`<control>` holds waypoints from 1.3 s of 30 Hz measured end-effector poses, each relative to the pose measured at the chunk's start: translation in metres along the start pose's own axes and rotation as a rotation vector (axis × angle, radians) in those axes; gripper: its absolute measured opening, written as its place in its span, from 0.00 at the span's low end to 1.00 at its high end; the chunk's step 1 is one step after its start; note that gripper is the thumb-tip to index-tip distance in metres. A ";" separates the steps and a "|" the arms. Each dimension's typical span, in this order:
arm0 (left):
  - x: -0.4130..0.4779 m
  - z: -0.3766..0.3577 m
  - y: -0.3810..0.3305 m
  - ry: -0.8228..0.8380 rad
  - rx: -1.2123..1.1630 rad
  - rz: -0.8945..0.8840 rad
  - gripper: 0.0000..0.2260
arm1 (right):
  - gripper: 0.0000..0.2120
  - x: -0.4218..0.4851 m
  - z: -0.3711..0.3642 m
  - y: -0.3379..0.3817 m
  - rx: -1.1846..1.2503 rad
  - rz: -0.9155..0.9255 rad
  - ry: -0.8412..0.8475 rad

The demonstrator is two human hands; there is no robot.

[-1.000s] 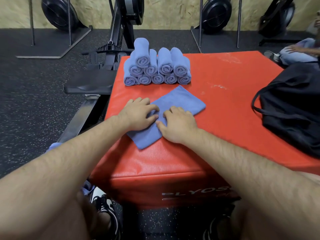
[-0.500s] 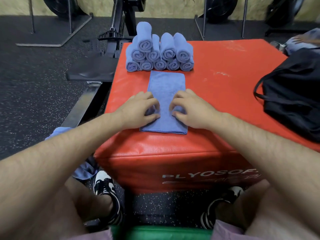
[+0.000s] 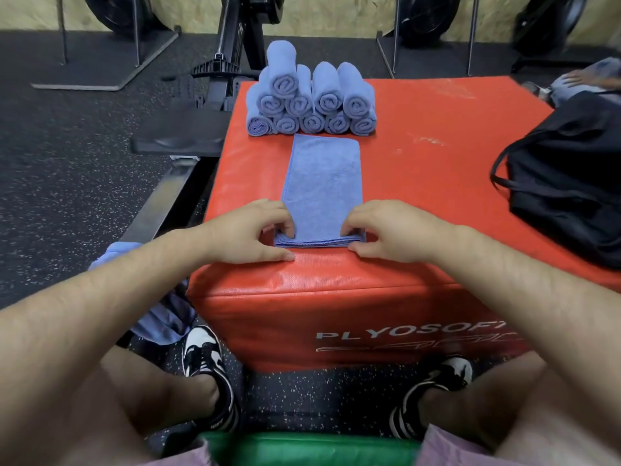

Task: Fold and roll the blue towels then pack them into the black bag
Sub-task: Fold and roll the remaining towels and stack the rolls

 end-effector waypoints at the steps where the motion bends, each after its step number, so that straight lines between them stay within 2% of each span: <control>1: 0.000 0.001 -0.001 -0.010 0.003 -0.002 0.15 | 0.11 -0.001 0.001 0.001 -0.023 -0.006 -0.004; 5: -0.001 0.003 -0.001 -0.033 0.049 0.012 0.14 | 0.12 -0.004 0.001 0.002 -0.076 -0.007 -0.027; 9: -0.004 0.004 0.002 -0.052 0.066 0.057 0.16 | 0.11 -0.007 0.007 -0.008 0.089 -0.056 -0.108; 13: -0.001 0.004 0.000 -0.074 0.063 0.050 0.09 | 0.08 -0.008 0.012 -0.017 0.187 -0.075 -0.172; 16: 0.001 0.007 0.004 -0.099 -0.020 0.133 0.05 | 0.07 -0.009 0.016 -0.022 0.209 -0.090 -0.186; 21: 0.002 0.009 0.015 -0.220 -0.283 0.349 0.04 | 0.07 -0.006 0.015 -0.029 0.219 -0.155 -0.159; 26: 0.006 0.002 0.028 -0.257 -0.249 0.461 0.05 | 0.10 0.000 0.005 -0.031 0.174 -0.193 -0.145; 29: 0.008 0.002 0.023 -0.351 -0.180 0.416 0.04 | 0.08 0.002 0.004 -0.031 0.105 -0.163 -0.178; 31: 0.011 0.005 0.014 -0.357 -0.114 0.317 0.07 | 0.08 0.001 0.006 -0.027 0.081 -0.130 -0.189; 34: 0.017 0.006 -0.005 -0.278 0.065 0.098 0.10 | 0.09 -0.002 0.005 -0.016 0.042 -0.048 -0.150; 39: 0.012 0.004 -0.014 -0.175 0.144 -0.011 0.04 | 0.10 -0.010 0.006 -0.018 0.059 -0.021 -0.111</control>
Point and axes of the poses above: each hand's wrist, its own x-axis towards the middle knuckle, its own z-axis out of the back of the hand, y = z × x, the point moved 8 cm from there along x, towards the middle knuckle, and after that the axes turned 3 degrees about -z, right-handed, at the moved point
